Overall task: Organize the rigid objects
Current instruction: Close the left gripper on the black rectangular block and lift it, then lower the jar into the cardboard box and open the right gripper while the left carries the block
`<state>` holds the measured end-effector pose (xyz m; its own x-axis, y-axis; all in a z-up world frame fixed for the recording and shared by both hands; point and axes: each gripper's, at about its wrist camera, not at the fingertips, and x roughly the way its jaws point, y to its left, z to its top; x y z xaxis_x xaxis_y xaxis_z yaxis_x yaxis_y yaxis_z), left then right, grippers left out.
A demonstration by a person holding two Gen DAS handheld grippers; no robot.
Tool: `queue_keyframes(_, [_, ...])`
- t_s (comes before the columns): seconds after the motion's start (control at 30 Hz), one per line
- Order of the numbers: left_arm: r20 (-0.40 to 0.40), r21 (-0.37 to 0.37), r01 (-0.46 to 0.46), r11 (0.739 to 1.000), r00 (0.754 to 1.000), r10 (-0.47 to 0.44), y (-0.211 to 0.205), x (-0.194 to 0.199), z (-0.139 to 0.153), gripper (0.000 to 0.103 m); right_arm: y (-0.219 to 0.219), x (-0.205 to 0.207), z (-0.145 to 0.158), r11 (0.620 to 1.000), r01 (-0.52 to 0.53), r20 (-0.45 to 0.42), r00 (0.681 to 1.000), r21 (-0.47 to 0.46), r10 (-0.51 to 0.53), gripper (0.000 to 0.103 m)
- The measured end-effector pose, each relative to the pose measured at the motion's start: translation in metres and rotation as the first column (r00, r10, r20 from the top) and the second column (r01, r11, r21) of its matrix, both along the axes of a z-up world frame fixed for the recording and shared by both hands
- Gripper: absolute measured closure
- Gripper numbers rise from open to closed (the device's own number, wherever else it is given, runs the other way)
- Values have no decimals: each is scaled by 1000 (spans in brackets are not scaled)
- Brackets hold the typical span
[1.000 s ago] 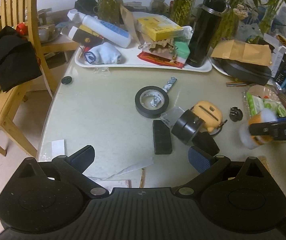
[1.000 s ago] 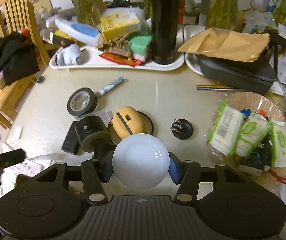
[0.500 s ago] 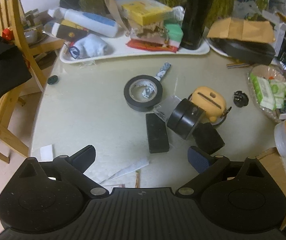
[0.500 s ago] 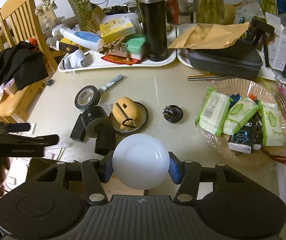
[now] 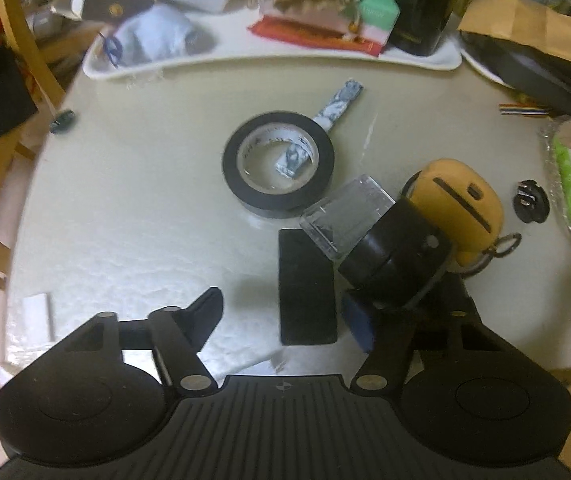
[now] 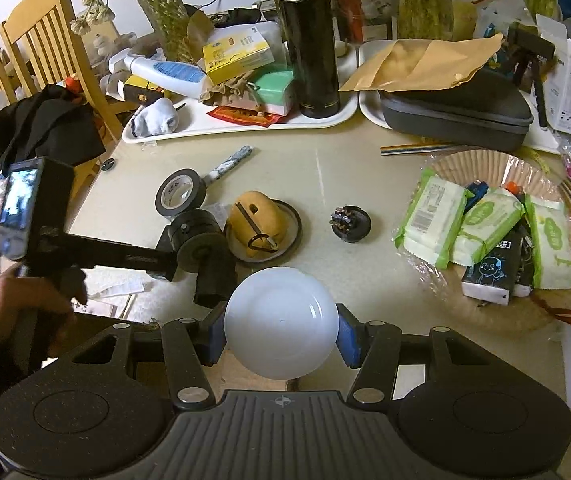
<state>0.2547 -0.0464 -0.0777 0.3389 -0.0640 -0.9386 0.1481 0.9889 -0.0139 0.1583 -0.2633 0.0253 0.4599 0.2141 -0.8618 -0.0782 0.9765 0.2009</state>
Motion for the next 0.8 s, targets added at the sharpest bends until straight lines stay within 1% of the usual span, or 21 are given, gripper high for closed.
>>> queue_keyframes(0.1, [-7,19,9,1000,1000,-9,-6,4,-4,55,-1,1,0,1000,2,0,1000,7,-2,46])
queue_keyframes(0.17, [-1,47,29,999,1000,-29,-12,3,-3,68,-1,2,0,1000,1,0,1000,9,-1,46])
queue_keyframes(0.2, [3,48,39,998,999,-39,-13,3,-2,71,0,2,1,1000,-1,1,1000,11,1,46])
queue_keyframes(0.33, [-17,35,63,997,998,-63,-14,0,0,72,1,2,1,1000,-7,-1,1000,15,7,46])
queue_keyframes(0.43, [-12,42,74,996,997,-74,-15,-3,2,72,2,3,0,1000,-4,-5,1000,14,4,46])
queue_keyframes(0.57, [-3,59,66,996,998,-66,-16,-5,6,72,2,4,-1,1000,-2,-7,1000,13,2,46])
queue_keyframes(0.8, [42,68,34,997,998,-37,-6,-16,28,72,2,6,-3,1000,14,-8,1000,5,-14,46])
